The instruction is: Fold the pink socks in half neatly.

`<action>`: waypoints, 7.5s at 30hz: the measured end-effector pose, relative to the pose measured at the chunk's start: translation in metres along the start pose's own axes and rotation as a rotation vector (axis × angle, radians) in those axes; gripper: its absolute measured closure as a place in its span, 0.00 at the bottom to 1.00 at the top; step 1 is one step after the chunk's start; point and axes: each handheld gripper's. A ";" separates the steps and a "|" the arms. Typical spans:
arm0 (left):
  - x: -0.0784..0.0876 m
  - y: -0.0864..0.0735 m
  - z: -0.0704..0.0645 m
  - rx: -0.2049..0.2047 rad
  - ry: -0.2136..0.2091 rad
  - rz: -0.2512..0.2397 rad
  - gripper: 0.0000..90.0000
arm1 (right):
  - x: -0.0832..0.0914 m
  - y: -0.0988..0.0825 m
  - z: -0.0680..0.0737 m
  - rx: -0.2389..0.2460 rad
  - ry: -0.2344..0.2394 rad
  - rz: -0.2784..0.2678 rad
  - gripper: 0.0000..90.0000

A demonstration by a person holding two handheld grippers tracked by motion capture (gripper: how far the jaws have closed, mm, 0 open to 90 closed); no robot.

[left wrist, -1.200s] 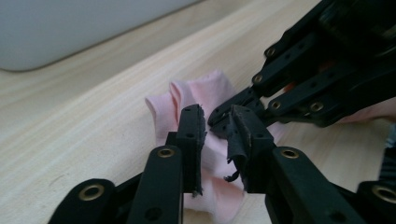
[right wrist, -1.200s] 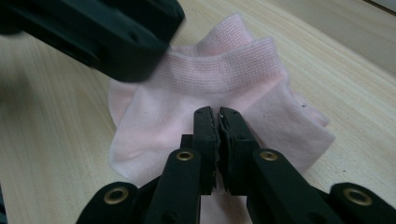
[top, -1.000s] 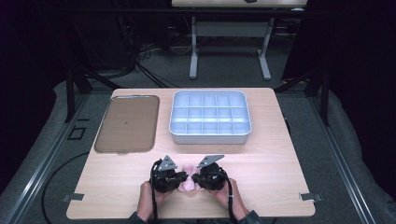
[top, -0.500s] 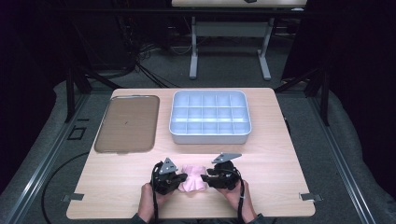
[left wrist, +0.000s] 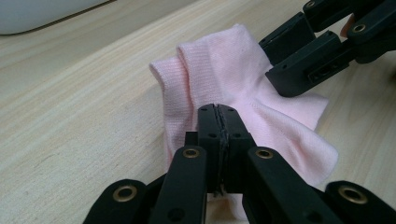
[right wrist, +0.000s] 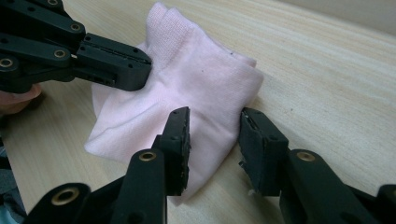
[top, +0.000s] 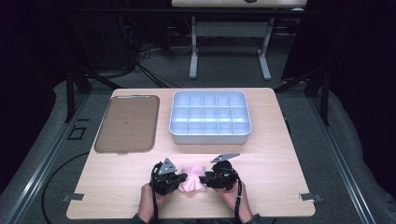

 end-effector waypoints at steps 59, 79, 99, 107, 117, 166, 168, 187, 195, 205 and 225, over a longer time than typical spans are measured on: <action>-0.016 0.010 -0.014 -0.055 -0.021 0.037 0.97 | 0.018 0.000 0.007 0.075 -0.066 -0.001 0.94; -0.023 0.009 -0.018 -0.038 -0.030 0.016 0.99 | 0.028 -0.001 0.005 0.059 -0.064 -0.024 0.94; -0.031 0.011 -0.020 -0.013 -0.050 0.005 0.99 | 0.033 0.013 0.013 0.060 -0.009 -0.073 0.94; -0.031 0.010 -0.016 0.016 -0.081 -0.012 0.98 | 0.029 0.016 0.012 0.057 0.010 -0.074 0.94; -0.012 0.016 -0.013 0.039 -0.078 -0.052 0.92 | 0.045 0.013 0.001 0.030 -0.002 -0.048 0.94; -0.011 0.005 0.002 0.073 -0.070 0.003 0.87 | -0.007 0.020 0.015 0.109 -0.015 0.052 0.94; -0.004 0.008 0.007 0.076 -0.060 -0.017 0.87 | -0.007 0.020 0.015 0.115 -0.020 0.052 0.94; 0.003 0.032 0.018 0.055 -0.047 -0.080 0.92 | -0.009 0.017 0.016 0.118 -0.026 0.042 0.94; -0.013 0.047 0.008 0.008 -0.127 -0.083 0.99 | -0.008 0.014 0.016 0.121 -0.038 0.027 0.94; -0.045 0.052 0.007 0.037 -0.200 -0.021 1.00 | -0.007 0.011 0.018 0.115 -0.051 0.004 0.94; -0.056 0.042 0.005 -0.050 -0.131 0.020 1.00 | -0.004 0.006 0.031 0.195 -0.079 -0.026 0.85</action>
Point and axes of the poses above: each handheld gripper's, and its own axes: x roughly backward along the jaws, y roughly out of its top, z roughly to its left, and after that the axes turned 14 degrees about -z, right-handed
